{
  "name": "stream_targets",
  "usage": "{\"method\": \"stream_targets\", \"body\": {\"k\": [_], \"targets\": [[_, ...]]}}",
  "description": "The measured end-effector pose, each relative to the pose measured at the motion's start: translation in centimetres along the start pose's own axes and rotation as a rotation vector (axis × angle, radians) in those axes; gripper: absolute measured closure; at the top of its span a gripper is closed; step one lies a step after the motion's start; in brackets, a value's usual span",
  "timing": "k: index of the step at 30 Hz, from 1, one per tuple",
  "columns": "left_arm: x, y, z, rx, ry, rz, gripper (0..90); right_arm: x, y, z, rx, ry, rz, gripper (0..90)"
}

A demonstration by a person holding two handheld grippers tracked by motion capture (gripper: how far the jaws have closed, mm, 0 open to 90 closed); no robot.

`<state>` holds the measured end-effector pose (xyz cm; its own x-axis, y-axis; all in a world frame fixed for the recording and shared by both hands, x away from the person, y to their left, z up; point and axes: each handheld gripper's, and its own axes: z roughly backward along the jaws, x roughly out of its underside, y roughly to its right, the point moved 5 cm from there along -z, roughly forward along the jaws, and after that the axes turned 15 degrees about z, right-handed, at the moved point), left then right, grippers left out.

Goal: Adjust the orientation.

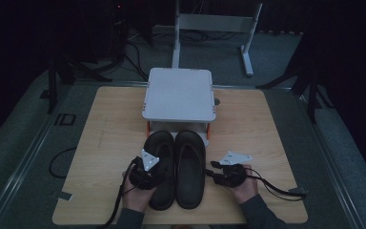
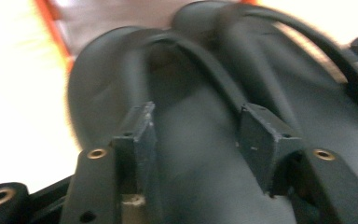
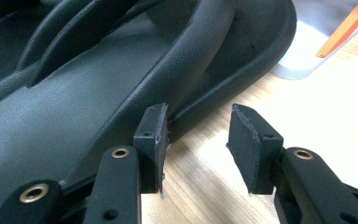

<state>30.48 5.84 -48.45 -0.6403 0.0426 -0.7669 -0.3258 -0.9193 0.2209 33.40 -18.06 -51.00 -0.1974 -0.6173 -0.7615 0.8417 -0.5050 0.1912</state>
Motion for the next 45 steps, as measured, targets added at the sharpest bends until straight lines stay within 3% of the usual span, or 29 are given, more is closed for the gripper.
{"method": "stream_targets", "body": {"k": [6, 13, 14, 20, 27, 28, 30, 37, 38, 40, 45], "targets": [[0.8, 2.2, -1.6, 0.016, -0.024, 0.028, 43.9, 0.1, 0.2, 0.3, 0.013, 0.009, -0.009, 55.2], [0.8, 2.9, -1.8, -0.006, 0.003, 0.060, 39.5, 0.2, 0.4, 0.4, 0.018, 0.013, -0.015, 54.1], [0.8, 3.0, -1.8, 0.008, 0.005, 0.066, 37.3, 0.2, 0.4, 0.4, 0.019, 0.014, -0.014, 53.7], [1.3, 3.7, -2.1, 0.019, -0.002, 0.054, 36.6, 0.2, 0.4, 0.4, 0.010, 0.015, -0.024, 55.0], [1.1, 3.4, -2.2, 0.057, 0.001, 0.087, 35.6, 0.1, 0.1, 0.3, -0.040, 0.027, -0.040, 65.5], [1.0, 3.3, -2.2, 0.054, 0.003, 0.090, 35.6, 0.1, -0.1, 0.2, -0.070, 0.030, -0.034, 67.5], [1.0, 3.3, -2.3, 0.056, -0.003, 0.093, 35.6, 0.0, -0.6, 0.1, -0.082, 0.032, -0.013, 68.0], [1.3, 3.3, -2.8, 0.010, -0.017, 0.081, 37.3, -0.2, -0.8, 0.1, -0.088, 0.032, -0.003, 69.1], [1.5, 3.3, -3.3, -0.020, -0.034, 0.078, 37.3, -0.2, -0.8, 0.1, -0.089, 0.033, -0.003, 69.1], [1.5, 3.3, -3.5, -0.066, -0.022, 0.064, 44.9, -0.1, -0.8, 0.1, -0.085, 0.032, -0.002, 68.2], [1.6, 3.5, -3.5, -0.114, -0.015, 0.056, 62.6, -0.3, -0.6, 0.4, -0.068, 0.047, 0.007, 60.9]]}}
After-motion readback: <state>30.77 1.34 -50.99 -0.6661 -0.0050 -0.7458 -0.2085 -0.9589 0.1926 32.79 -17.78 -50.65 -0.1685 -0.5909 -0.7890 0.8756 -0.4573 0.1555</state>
